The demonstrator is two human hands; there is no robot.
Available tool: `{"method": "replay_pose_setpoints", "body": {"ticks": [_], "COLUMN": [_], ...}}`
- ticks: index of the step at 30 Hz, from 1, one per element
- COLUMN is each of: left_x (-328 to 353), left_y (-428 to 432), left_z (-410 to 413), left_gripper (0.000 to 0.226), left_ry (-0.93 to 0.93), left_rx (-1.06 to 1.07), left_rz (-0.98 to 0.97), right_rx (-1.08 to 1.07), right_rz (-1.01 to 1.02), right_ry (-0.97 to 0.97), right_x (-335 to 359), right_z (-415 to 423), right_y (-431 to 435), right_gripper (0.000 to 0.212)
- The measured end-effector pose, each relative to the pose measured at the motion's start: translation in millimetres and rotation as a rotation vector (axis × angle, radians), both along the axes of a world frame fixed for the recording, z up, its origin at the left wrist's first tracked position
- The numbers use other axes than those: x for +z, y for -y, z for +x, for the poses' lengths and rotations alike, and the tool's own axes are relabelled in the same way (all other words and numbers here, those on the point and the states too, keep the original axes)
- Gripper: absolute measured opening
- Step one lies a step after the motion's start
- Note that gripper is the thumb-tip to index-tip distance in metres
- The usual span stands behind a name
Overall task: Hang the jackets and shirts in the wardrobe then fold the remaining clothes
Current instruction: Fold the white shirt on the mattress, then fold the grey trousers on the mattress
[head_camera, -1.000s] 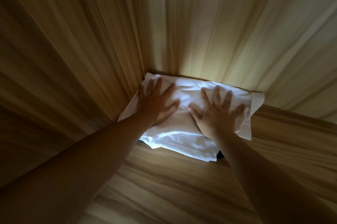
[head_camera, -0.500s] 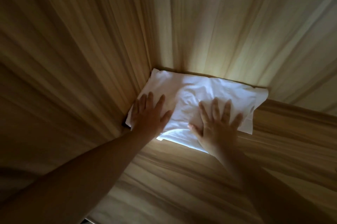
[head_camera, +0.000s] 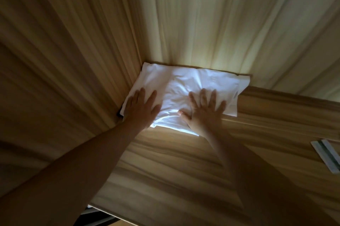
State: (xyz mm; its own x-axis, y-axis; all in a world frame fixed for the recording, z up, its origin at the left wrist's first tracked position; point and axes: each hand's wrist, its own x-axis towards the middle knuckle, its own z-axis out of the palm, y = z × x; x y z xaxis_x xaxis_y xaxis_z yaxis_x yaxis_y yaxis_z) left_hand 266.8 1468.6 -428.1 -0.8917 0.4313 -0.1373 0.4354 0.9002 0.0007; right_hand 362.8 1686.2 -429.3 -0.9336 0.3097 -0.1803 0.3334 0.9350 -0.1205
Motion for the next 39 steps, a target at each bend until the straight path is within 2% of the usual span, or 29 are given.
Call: {"method": "replay_pose_setpoints", "body": {"ticks": [3,5,9,16,19,23,27,30,34,39], "left_x": [8,16,36,87,115,151,167,179,197,215], "left_y": [14,23,38,83,116,175,252,312,401,503], "left_z": [25,42,81,175,223,293,348,374,397,421], "left_gripper": [0.065,0.065,0.062,0.052,0.052,0.046,0.034,0.043,0.043,0.046], "left_ry": [0.105,0.169,0.148,0.226,0.209,0.206,0.213,0.21,0.198,0.171], "left_rx": [0.025,0.046,0.023,-0.013,-0.017,0.023,0.116,0.163,0.295,0.474], "left_rz": [0.063,0.069,0.036,0.165,0.22,0.261,0.27,0.184,0.164,0.151], "right_rx": [0.03,0.075,0.112,0.051,0.053,0.085,0.207,0.288,0.418,0.625], "right_rz": [-0.025,-0.024,-0.128,-0.242,-0.216,-0.172,-0.167,-0.149,-0.093,-0.03], "right_ry": [0.057,0.085,0.127,0.173,0.209,0.254,0.296,0.306,0.298,0.322], "right_x": [11,20,44,114,143,177,204,215,234,253], "right_z": [18,40,87,179,223,275,308,315,321,309], "right_y": [4,9,21,68,100,155,219,265,335,432], "right_gripper": [0.083,0.081,0.073,0.06,0.051,0.046,0.045,0.044,0.038,0.052]}}
